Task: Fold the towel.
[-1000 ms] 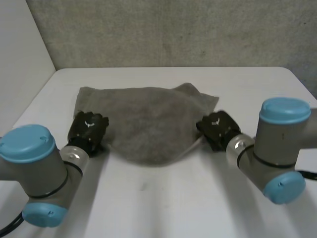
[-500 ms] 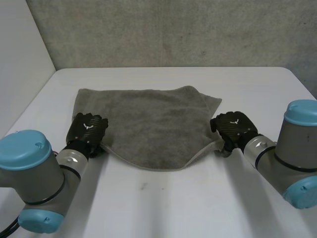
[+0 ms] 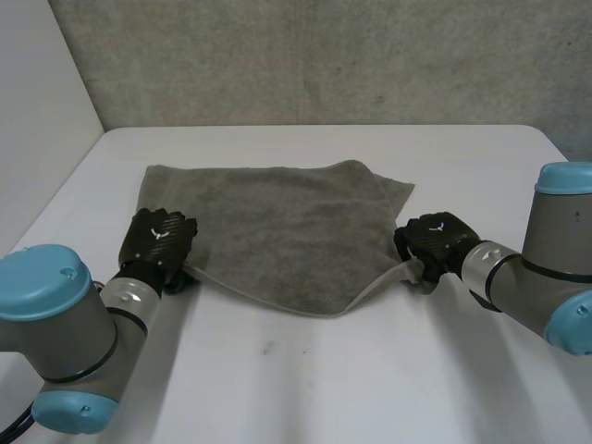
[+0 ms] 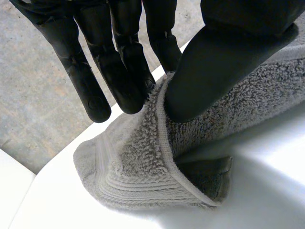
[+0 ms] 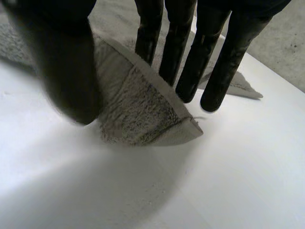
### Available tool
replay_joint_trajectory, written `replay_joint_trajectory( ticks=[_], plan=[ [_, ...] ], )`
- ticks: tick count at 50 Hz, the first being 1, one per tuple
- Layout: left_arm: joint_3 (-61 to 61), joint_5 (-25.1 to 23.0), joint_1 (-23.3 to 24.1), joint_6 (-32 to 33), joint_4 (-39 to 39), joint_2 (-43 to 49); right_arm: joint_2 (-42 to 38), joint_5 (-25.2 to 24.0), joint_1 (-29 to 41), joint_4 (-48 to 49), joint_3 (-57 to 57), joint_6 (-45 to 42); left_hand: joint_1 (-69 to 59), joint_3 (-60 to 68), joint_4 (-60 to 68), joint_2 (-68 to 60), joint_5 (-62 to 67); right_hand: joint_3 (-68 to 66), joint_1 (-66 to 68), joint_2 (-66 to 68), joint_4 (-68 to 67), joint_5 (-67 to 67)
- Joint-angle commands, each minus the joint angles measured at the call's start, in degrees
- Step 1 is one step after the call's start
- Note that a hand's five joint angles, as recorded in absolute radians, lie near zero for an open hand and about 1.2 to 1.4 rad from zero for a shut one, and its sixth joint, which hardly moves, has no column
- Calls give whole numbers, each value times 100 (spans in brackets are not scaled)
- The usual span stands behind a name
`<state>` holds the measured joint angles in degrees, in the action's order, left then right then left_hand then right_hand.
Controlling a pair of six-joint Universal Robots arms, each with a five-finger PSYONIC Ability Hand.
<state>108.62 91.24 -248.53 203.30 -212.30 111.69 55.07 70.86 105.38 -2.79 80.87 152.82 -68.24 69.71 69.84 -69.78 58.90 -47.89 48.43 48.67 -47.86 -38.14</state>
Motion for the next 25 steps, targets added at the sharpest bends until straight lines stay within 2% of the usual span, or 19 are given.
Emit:
replay_joint_trajectory(
  ticks=[1,8,10,12,13,15,16,17,20,25],
  plan=[
    [-42,-27,-46,-1,-4,72,-84,-11,-113,7,-89,-94,-1176,1029,1016,-1022,1110,-3186,3132,3108,-3189,-3161],
    [-104,-247,-134,-19,-4,160,241,24,-246,-90,52,-85,-1176,1029,1016,-1022,1110,-3211,3157,3133,-3214,-3186],
    [-121,-388,-178,-19,4,195,591,7,-377,32,392,-68,-1094,947,934,-940,1028,-3211,3157,3133,-3214,-3186],
    [-130,-790,-248,-19,4,230,723,7,-421,172,542,-68,-224,77,64,-70,158,-3211,3157,3133,-3214,-3186],
    [-130,-792,-248,-19,4,230,838,7,-430,365,735,-68,-219,72,60,-65,153,-3211,3157,3133,-3214,-3186],
    [-165,-1238,-449,-19,31,274,926,-2,-448,550,911,-59,1036,-1183,-1196,1190,-1102,-3211,3157,3133,-3214,-3186],
    [-165,-1240,-451,-19,31,274,927,-2,-448,551,913,-59,1042,-1189,-1202,1196,-1108,-3211,3157,3133,-3214,-3186],
    [-183,-1423,-581,-27,57,292,1023,-19,-465,673,1044,-59,1608,-1755,-1768,1763,-1675,-3211,3157,3133,-3214,-3186],
    [-192,-1670,-757,-36,57,327,1225,-28,-535,771,1185,-68,2218,-2365,-2378,2372,-2284,-3211,3157,3133,-3214,-3186],
    [-262,-1785,-820,-54,57,441,1498,-2,-597,754,1194,11,2437,-2583,-2596,2591,-2503,-3211,3157,3133,-3214,-3186]
  ],
)
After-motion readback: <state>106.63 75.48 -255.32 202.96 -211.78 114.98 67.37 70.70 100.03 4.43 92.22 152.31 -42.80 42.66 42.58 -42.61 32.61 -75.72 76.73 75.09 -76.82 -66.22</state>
